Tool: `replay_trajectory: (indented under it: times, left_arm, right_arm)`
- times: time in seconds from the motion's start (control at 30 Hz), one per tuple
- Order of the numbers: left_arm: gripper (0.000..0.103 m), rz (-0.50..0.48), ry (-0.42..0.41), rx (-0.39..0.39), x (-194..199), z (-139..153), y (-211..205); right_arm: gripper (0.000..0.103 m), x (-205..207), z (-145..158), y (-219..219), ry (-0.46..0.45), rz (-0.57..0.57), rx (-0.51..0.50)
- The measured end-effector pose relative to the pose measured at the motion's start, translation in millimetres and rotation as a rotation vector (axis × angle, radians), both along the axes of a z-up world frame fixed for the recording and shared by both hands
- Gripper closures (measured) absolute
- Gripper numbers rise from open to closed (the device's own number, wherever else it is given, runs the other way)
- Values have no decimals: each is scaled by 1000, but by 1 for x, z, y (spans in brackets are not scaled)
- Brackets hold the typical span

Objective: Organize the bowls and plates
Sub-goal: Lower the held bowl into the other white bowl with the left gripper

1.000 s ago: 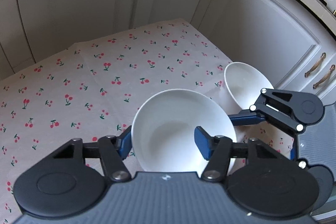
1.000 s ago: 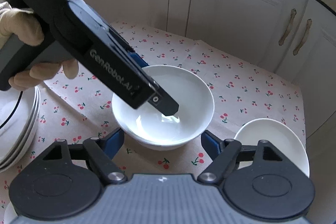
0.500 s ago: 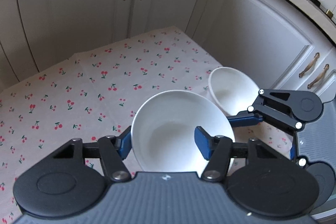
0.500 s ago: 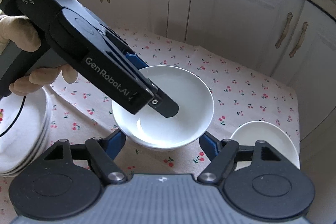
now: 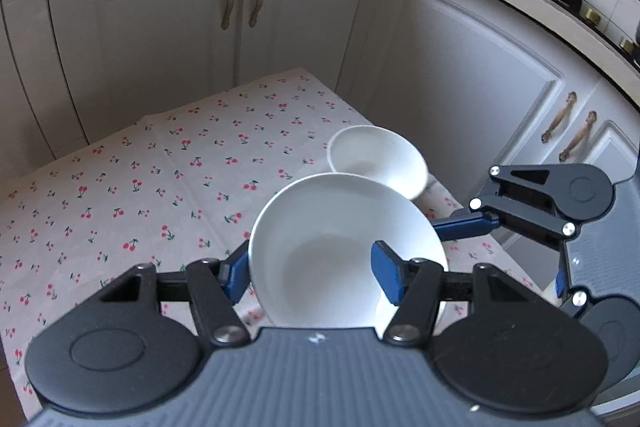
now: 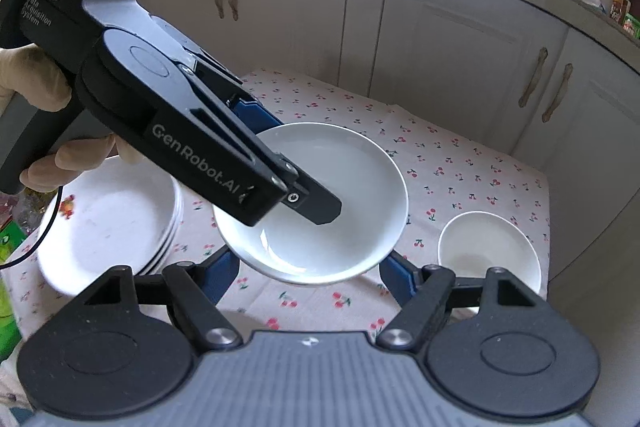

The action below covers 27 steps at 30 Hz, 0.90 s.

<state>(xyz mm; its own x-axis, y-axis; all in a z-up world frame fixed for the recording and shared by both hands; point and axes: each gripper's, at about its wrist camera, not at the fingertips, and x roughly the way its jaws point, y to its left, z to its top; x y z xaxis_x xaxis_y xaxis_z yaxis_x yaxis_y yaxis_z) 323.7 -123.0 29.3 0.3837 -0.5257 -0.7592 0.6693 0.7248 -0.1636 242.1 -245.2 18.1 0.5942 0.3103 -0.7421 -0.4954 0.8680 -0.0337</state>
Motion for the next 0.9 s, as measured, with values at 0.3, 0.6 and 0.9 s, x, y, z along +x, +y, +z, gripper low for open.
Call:
replay_trajectory:
  times: [0.3,0.6,0.9]
  left_arm:
    - [42,-19,-6,-5,-49,8,-7]
    - [40,-44,29,-7,-84,-11,-9]
    - [39,-62,64,-1,-98,-30,-5]
  right_arm:
    - [22,-44,13,-4,9,4,-3]
    - [22,-82,4,-6,30,-3,-15]
    - [22,-100,-16,1,65,-8,-27]
